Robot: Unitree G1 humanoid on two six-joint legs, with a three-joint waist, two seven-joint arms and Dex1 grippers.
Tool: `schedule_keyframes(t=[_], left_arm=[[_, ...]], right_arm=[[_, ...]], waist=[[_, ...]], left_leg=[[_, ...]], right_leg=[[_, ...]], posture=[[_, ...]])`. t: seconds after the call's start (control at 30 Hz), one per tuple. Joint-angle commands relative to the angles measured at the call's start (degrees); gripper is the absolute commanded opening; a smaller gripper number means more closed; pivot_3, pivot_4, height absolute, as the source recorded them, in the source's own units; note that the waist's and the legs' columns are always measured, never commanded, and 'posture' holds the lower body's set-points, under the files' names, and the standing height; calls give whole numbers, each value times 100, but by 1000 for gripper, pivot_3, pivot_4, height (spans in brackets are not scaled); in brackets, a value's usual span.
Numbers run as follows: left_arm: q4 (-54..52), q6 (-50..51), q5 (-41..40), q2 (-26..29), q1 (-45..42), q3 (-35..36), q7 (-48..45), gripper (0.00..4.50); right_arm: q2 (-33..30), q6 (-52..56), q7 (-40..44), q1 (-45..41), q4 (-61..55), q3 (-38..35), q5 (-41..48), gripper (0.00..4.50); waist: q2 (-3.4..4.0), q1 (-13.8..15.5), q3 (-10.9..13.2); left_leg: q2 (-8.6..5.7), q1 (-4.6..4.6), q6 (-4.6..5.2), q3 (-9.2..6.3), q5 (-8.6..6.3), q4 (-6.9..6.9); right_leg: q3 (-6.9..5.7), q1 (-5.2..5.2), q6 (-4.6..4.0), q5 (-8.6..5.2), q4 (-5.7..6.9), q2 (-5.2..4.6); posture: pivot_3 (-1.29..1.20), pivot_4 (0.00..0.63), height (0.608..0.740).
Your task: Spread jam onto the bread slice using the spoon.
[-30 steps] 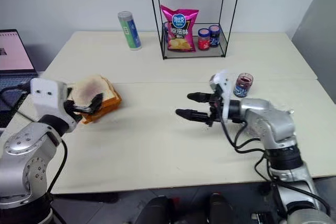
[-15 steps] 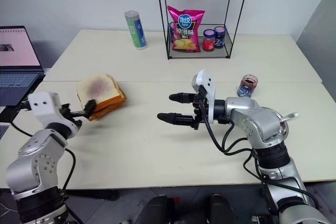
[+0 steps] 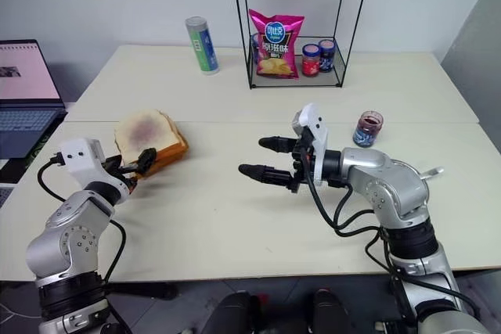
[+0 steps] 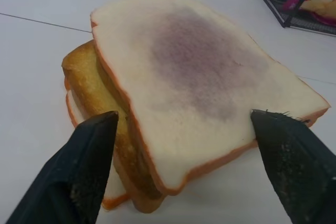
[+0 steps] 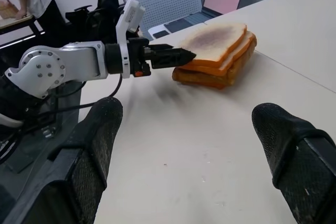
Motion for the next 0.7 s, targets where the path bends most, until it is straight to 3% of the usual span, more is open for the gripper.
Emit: schedule_keyframes(t=[0.03,0.57,0.7], left_arm=[[71,-143,-32,138,-207,-61,-30,3243],[124,-313,116,178,-248,-152,217,363],[61,-413,232,190,-220,-195,347,21]], right_arm=[[57,28,-161,-2,-333,-208,200,4348],[-258,292,-186,27,-475,-319,449,4348],[-258,348,-213,-5,-482,-322,483,4348]], waist=[[0,-1,0],[0,6,0],[0,5,0]], left_leg=[[0,1,0,2,0,0],[0,0,0,-5,0,0],[-1,0,0,-1,0,0]], right_leg=[[2,0,6,-3,0,0],[1,1,16,-9,0,-2],[1,1,16,-9,-2,-2]], posture=[[0,150,740],[0,150,740],[0,150,740]])
